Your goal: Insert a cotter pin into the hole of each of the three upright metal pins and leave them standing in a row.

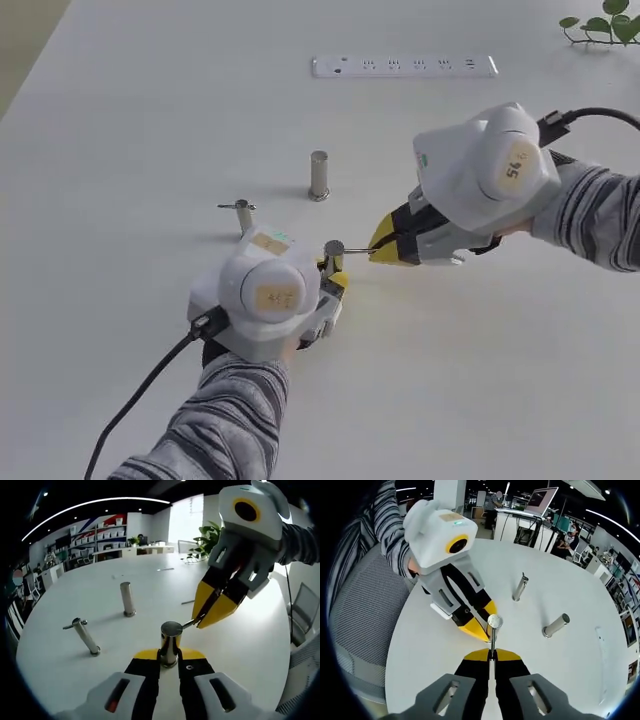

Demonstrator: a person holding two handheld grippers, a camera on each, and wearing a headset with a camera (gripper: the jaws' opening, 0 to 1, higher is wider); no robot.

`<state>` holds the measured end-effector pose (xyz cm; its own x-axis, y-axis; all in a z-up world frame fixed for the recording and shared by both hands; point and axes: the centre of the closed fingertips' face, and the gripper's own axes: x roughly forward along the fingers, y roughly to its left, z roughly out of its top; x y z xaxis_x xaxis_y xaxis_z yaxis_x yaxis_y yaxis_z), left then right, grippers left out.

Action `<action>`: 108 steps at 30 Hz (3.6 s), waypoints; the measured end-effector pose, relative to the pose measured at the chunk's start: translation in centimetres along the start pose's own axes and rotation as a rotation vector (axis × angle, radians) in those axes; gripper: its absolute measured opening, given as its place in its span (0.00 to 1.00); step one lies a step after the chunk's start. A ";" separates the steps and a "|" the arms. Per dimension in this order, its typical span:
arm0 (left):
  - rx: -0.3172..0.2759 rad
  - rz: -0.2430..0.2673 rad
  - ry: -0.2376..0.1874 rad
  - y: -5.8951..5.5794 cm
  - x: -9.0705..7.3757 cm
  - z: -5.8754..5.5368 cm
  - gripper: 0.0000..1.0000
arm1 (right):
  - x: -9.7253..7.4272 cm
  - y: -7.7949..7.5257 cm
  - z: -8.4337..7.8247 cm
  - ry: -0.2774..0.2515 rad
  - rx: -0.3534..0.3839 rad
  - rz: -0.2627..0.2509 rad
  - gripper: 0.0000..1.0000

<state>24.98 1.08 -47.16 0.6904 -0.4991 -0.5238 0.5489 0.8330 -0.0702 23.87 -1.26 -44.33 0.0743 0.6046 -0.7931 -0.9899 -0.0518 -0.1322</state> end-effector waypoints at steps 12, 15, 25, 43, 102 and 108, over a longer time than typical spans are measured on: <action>-0.016 -0.003 -0.004 0.0 0.0 -0.1 0.10 | 0.6 -0.1 0.5 -0.016 0.068 -0.009 0.00; -0.031 -0.005 -0.009 0.0 0.0 -0.1 0.10 | 0.8 -0.3 0.5 -0.020 0.068 -0.012 0.00; -0.026 -0.002 -0.013 0.0 0.0 0.0 0.10 | 1.2 -0.5 0.8 -0.021 0.052 -0.029 0.00; -0.046 0.004 -0.018 0.0 0.0 -0.1 0.10 | -0.3 0.1 1.2 -0.028 0.096 -0.057 0.04; -0.066 0.091 -0.027 0.0 0.0 -0.1 0.10 | -3.3 0.0 -2.7 -0.203 0.586 -0.314 0.14; -0.026 0.093 -0.025 0.0 0.0 0.0 0.10 | -3.7 0.3 -3.6 -0.220 0.658 -0.346 0.14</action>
<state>24.98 1.07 -47.19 0.7497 -0.4244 -0.5078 0.4695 0.8818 -0.0438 23.73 -6.33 -43.57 0.4350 0.6479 -0.6253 -0.7877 0.6103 0.0843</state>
